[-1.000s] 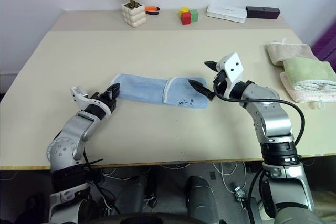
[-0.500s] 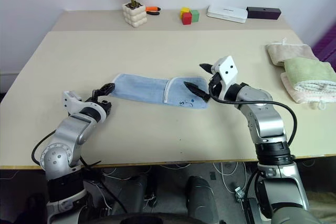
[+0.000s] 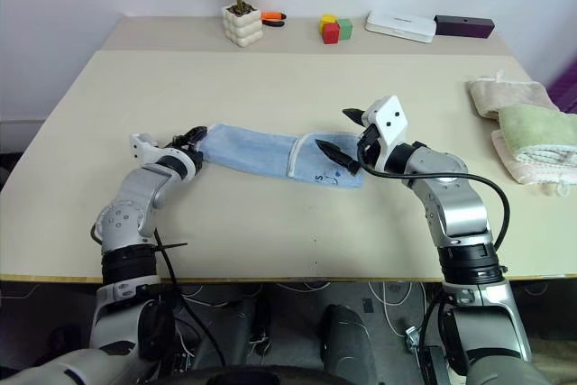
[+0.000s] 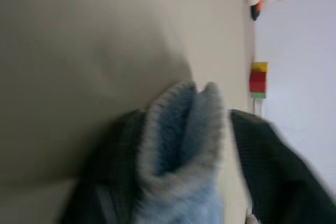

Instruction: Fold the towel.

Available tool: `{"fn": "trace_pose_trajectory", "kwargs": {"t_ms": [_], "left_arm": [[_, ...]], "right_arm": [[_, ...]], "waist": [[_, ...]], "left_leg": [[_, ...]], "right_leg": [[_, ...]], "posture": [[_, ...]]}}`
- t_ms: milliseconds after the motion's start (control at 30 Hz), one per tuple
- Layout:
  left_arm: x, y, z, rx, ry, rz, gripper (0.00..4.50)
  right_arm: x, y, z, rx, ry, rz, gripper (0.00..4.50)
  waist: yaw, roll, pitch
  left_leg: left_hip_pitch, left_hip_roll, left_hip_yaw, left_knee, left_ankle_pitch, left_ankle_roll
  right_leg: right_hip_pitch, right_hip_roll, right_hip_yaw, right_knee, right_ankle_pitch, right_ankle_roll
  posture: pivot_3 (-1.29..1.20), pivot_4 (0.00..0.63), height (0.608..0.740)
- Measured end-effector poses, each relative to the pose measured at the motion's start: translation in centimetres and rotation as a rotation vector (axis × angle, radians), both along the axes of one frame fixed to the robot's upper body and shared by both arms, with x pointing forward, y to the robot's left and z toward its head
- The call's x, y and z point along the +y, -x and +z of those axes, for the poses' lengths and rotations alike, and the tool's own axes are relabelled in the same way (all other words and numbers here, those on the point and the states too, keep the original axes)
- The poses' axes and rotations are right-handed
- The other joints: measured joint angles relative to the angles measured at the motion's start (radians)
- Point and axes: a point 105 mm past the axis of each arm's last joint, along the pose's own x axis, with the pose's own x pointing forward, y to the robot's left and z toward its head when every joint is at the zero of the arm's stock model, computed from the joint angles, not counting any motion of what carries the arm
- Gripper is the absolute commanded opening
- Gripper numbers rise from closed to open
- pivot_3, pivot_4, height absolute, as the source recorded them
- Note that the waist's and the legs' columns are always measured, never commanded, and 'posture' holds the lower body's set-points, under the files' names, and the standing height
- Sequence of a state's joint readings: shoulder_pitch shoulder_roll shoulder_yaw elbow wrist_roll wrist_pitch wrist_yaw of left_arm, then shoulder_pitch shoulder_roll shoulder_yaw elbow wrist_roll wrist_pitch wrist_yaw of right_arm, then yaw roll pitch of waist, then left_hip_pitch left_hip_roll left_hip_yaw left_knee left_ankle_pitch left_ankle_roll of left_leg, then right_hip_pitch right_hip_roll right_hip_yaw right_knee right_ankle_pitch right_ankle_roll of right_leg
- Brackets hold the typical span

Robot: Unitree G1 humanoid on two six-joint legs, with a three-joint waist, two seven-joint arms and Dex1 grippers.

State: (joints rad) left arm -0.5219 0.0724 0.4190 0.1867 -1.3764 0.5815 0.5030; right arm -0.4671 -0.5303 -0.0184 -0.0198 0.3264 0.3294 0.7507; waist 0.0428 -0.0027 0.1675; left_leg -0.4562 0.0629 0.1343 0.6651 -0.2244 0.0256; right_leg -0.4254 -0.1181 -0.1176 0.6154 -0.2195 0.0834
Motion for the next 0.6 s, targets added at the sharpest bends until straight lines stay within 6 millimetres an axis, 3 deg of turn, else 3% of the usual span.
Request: {"fn": "trace_pose_trajectory", "kwargs": {"t_ms": [67,333,467,600], "left_arm": [[-0.5,0.0,0.4,-0.012,0.0,-0.012,0.05],[-2.5,0.5,1.3,-0.043,-0.034,-0.11,0.05],[-3.5,0.8,4.1,-0.189,-0.109,-0.2,0.05],[-5.7,1.1,7.2,-0.338,-0.202,-0.322,0.05]], "right_arm": [[-0.1,0.0,0.0,-0.002,0.001,-0.008,4.5],[-0.3,-0.1,0.1,-0.012,0.008,-0.028,4.5],[-0.6,-0.2,0.1,-0.013,0.024,-0.04,4.5],[-1.6,-0.4,-0.3,0.009,0.049,-0.064,4.5]], "waist": [[-0.001,0.0,0.0],[-0.006,-0.001,0.001],[-0.004,-0.001,0.001],[-0.002,-0.001,0.001]], "left_leg": [[-0.002,0.0,0.0,0.0,0.0,0.0],[-0.003,0.0,0.0,0.0,0.0,0.0],[-0.004,0.0,0.0,0.0,0.0,0.0],[-0.004,0.0,0.0,0.0,0.0,0.0]], "right_leg": [[-0.001,0.0,0.0,0.0,0.001,0.001],[-0.002,0.001,0.0,0.0,0.002,0.003],[-0.003,0.001,0.0,0.0,0.002,0.003],[-0.003,0.001,-0.001,0.0,0.002,0.003]], "posture": [[0.0,0.15,0.74],[0.0,0.15,0.74],[0.0,0.15,0.74],[0.0,0.15,0.74]]}}
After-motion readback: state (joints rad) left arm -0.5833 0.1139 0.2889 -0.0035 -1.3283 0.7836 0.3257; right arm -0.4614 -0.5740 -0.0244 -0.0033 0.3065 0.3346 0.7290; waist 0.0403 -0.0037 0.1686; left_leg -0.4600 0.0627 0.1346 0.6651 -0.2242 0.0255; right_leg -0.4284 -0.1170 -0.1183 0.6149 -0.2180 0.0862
